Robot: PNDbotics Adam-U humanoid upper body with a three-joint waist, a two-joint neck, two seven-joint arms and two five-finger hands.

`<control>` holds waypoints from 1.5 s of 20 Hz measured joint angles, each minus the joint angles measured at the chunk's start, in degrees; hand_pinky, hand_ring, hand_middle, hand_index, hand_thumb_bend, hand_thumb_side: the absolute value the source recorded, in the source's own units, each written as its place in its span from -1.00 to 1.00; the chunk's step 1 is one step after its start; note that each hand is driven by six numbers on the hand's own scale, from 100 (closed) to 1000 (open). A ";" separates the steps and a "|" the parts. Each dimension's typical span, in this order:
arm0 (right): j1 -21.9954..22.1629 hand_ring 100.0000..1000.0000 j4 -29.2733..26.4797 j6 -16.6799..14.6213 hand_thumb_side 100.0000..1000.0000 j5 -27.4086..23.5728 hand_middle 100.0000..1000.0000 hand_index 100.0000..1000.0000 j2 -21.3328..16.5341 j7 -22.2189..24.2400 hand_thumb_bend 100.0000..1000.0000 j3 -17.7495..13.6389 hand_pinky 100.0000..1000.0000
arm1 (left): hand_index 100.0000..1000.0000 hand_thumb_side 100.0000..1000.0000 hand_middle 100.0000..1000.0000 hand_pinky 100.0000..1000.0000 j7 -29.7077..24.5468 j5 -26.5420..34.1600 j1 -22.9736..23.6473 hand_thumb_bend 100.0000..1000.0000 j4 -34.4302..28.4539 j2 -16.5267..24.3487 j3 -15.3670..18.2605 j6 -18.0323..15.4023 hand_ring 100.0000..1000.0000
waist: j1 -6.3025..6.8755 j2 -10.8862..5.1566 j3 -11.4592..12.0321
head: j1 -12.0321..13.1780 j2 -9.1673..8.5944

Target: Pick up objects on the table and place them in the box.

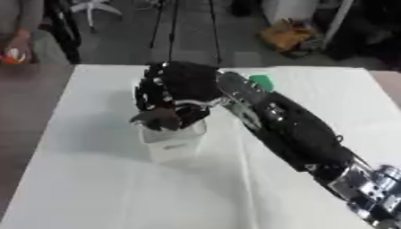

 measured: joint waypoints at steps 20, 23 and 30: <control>-0.57 0.32 8.61 0.13 -0.58 8.12 0.47 0.73 0.82 -4.74 -0.25 -7.41 0.33 | 0.84 1.00 0.96 -0.02 -0.05 0.14 -0.05 -0.17 0.00 -0.44 -0.21 -0.01 0.86 | 0.25 0.00 -0.56 | 0.20 -0.45; 0.55 0.32 9.38 0.24 -0.57 7.22 0.47 0.73 -0.60 -5.03 -0.25 -9.64 0.33 | 0.84 1.00 0.96 -0.02 -0.01 0.13 0.04 -0.17 0.00 -0.44 -0.15 0.02 0.86 | 0.27 0.00 -1.29 | 0.59 -0.46; 3.07 0.45 10.45 1.41 -0.33 5.12 0.57 0.86 -3.08 -3.94 -0.22 -13.61 0.47 | 0.84 1.00 0.95 -0.03 0.11 0.06 0.25 -0.17 0.00 -0.44 0.06 0.10 0.85 | 0.32 -0.02 -2.50 | 1.43 -0.46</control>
